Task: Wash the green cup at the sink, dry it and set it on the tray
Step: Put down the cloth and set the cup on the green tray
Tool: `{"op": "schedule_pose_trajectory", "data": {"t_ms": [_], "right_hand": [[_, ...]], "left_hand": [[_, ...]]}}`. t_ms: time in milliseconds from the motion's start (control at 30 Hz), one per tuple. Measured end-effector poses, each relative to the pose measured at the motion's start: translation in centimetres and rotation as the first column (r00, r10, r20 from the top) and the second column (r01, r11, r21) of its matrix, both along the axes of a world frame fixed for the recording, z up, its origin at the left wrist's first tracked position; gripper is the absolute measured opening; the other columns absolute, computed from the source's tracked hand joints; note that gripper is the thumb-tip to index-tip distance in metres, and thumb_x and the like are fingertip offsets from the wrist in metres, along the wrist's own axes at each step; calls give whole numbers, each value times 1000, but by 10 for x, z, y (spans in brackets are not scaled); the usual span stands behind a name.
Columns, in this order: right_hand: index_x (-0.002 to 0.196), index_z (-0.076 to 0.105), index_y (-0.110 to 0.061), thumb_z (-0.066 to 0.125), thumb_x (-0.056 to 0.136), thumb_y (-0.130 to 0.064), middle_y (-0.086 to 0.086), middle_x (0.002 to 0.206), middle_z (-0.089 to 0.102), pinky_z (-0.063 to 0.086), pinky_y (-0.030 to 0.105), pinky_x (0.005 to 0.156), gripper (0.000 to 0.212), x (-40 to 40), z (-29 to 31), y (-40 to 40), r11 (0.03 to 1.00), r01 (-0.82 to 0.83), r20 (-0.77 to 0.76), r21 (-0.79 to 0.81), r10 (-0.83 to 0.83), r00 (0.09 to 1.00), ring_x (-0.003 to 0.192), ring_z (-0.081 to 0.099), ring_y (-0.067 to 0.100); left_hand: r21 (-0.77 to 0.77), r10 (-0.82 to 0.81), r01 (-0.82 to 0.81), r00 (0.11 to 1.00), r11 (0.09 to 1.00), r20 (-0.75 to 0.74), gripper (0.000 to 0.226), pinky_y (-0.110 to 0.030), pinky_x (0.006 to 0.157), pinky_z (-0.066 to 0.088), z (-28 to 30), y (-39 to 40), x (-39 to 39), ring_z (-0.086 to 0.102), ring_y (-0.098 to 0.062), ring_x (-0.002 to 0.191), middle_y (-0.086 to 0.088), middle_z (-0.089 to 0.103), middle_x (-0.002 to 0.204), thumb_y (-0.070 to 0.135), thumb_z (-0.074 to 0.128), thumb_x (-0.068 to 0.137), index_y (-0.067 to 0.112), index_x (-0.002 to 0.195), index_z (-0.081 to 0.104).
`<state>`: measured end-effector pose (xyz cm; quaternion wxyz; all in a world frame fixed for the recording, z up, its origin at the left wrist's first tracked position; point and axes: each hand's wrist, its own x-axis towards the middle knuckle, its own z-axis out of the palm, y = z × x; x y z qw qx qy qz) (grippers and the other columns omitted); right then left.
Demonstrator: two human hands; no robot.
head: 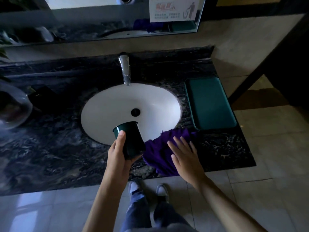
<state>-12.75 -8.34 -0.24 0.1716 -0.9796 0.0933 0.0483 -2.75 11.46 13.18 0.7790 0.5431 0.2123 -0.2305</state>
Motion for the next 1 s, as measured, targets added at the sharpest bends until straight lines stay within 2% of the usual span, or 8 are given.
{"op": "schedule_pose_trajectory", "data": {"t_ms": [167, 333, 433, 600, 733, 800, 900, 1000], "right_hand": [[148, 50, -13, 43, 101, -33, 12, 160, 42, 38, 54, 114, 51, 4, -12, -10, 966, 259, 13, -3, -259, 966, 148, 39, 33], [130, 62, -6, 62, 95, -27, 20, 126, 60, 44, 49, 102, 41, 22, 3, -13, 697, 648, -24, 308, -675, 738, 117, 54, 39], [113, 65, -2, 69, 89, -22, 23, 109, 69, 49, 47, 94, 32, 39, 8, -20, 576, 742, -49, 344, -778, 627, 105, 62, 42], [101, 67, -1, 69, 87, -4, 10, 90, 67, 45, 29, 79, 14, 38, 18, -27, 455, 743, -95, 490, -820, 564, 91, 66, 32], [95, 62, 3, 65, 86, 9, 21, 92, 64, 41, 30, 73, 11, 29, 19, -41, 493, 720, 149, 488, -860, 488, 84, 61, 34], [98, 60, 3, 68, 85, 6, 26, 103, 60, 37, 26, 74, 16, 22, 16, -48, 500, 749, 123, 434, -857, 500, 87, 58, 36], [109, 65, -2, 74, 84, -3, 24, 115, 59, 47, 41, 86, 26, 12, 18, -44, 656, 715, 177, 243, -754, 632, 99, 58, 39], [104, 71, -7, 71, 82, -5, 17, 111, 67, 52, 44, 84, 22, 8, 18, -14, 899, 438, 350, 13, -414, 840, 97, 65, 37]], "left_hand": [[-14, -12, 12, 1000, 1000, -13, 31, -38, 71, 66, -5, 8, 4, 75, -25, 102, -14, 73, 122, 40, 52, 103, 16, 117, 68], [-17, -47, 46, 999, 999, -25, 33, -37, 72, 66, -12, 6, 10, 76, -24, 102, -16, 71, 124, 41, 54, 101, 16, 119, 66], [-16, -56, 55, 998, 998, -26, 52, -38, 72, 65, -12, -2, 10, 70, -30, 112, -18, 69, 127, 48, 62, 87, 13, 125, 63], [-6, -123, 122, 992, 992, -9, 73, -39, 77, 64, -14, -11, 9, 69, -29, 117, -16, 69, 130, 57, 69, 78, 11, 135, 60], [-37, -129, 128, 992, 991, -6, 65, -37, 73, 64, -15, -13, 9, 70, -28, 115, -15, 70, 128, 51, 63, 81, 12, 132, 61], [-39, -133, 133, 991, 990, 4, 59, -34, 70, 64, -15, -13, 9, 71, -25, 110, -14, 70, 126, 52, 63, 80, 15, 126, 64], [-37, -144, 144, 989, 989, 20, 54, -34, 71, 64, -17, -14, 7, 74, -21, 104, -12, 72, 123, 52, 62, 80, 17, 122, 65], [-38, -160, 162, 986, 986, 35, 50, -33, 70, 64, -18, -17, 5, 76, -16, 97, -10, 73, 119, 50, 61, 81, 18, 119, 66]]}}
